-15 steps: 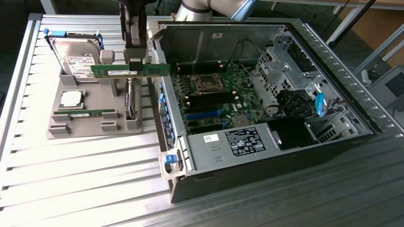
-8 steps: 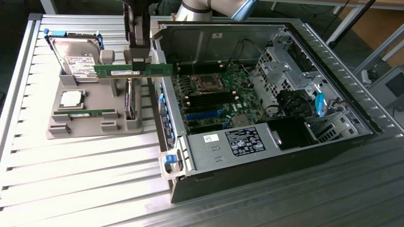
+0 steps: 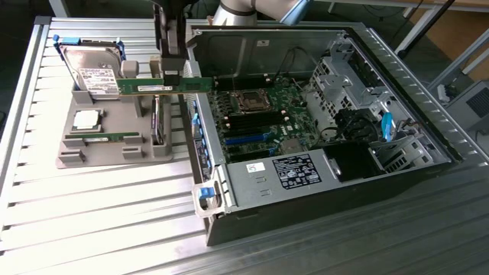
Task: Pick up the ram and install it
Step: 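Pick up the ram and move it above insertion slot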
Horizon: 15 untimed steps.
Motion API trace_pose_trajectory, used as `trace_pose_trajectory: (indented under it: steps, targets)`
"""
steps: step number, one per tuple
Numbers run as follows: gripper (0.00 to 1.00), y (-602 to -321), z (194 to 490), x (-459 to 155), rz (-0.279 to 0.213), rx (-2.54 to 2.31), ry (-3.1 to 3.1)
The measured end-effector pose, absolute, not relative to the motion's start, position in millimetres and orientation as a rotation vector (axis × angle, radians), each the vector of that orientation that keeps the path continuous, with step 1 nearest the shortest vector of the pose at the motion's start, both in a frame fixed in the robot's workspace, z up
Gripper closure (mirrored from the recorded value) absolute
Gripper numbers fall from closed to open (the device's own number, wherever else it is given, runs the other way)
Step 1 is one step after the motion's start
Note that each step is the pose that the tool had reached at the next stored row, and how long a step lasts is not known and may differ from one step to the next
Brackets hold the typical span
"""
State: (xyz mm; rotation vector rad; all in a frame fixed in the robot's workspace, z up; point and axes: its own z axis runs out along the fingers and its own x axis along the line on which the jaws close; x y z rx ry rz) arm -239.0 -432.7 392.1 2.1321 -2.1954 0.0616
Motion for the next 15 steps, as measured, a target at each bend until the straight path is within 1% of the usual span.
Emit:
trace_pose_trajectory:
  steps: [15]
  targets:
    - [0.89,-432.7,392.1,-231.6,0.066,2.13,-2.193]
